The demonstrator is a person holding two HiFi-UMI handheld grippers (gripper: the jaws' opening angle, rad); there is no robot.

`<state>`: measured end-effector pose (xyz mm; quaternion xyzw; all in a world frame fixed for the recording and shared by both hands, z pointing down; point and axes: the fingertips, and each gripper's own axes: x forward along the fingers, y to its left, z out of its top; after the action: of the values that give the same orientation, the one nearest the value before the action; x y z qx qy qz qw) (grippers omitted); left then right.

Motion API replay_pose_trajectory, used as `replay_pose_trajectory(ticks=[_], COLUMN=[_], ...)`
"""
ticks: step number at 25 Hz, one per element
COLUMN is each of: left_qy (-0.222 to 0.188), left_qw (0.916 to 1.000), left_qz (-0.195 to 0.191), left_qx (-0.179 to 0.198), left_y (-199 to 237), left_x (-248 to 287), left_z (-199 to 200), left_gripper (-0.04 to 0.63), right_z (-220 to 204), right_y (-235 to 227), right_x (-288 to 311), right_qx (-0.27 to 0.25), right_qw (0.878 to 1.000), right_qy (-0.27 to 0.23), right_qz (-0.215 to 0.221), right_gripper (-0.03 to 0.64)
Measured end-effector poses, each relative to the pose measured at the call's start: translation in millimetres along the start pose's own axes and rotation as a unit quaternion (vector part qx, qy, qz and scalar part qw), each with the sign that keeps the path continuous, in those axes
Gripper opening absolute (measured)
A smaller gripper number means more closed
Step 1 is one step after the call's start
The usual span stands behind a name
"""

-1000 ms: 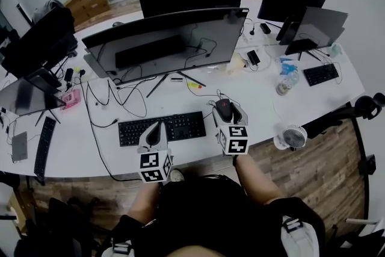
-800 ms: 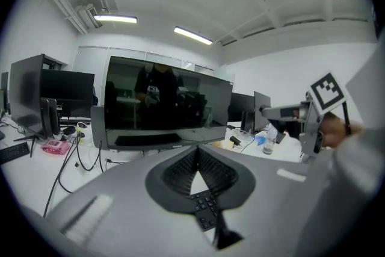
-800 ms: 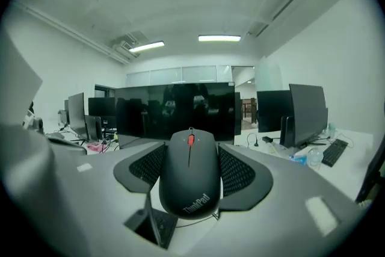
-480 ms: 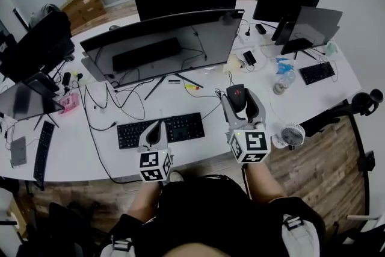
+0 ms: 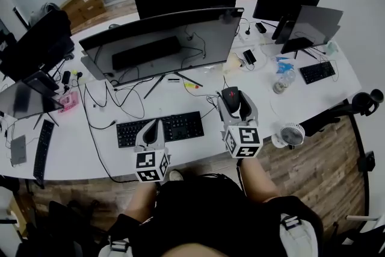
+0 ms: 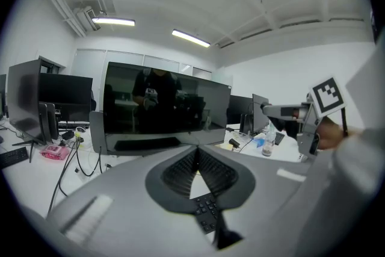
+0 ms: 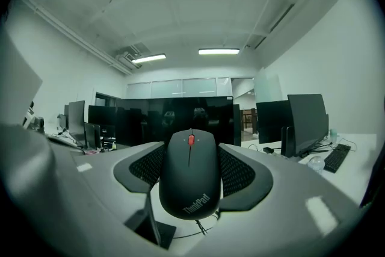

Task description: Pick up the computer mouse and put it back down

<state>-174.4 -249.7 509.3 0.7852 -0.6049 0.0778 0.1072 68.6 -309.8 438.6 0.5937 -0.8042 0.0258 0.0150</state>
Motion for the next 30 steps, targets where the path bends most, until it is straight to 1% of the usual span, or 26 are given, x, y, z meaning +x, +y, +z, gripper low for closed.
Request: replay_pose_trajectory(ticks=[7,10,16,23,30], left_qy=[0.004,0.007,0.015,0.02,0.022], left_qw=[1.0,0.9999,0.9998,0.9996,0.9996], left_qz=[0.007,0.011,0.015,0.017,0.017], left_qx=[0.001,0.003,0.004,0.006,0.008], left_y=[4,6,6,5,5], left_x=[-4,-6,-7,-8,-12], left_z=[-2,-4,-8,-12,-11], left_gripper=[0.055,0.055,0.055,0.055,0.055], right_z=[-77,-110,-163,-224,-292], right_y=[-2,-5,-12,-13,-4], right_x=[17,17,17,14,9], right_qx=[0.017,0.022,0.021,0.032,0.019], right_qw=[0.998,0.995,0.988,0.976,0.956], right_qy=[0.065,0.098,0.153,0.216,0.293], right_qz=[0.013,0.01,0.002,0.003,0.009], right_gripper=[0.264,0.264,0.264,0.264,0.264])
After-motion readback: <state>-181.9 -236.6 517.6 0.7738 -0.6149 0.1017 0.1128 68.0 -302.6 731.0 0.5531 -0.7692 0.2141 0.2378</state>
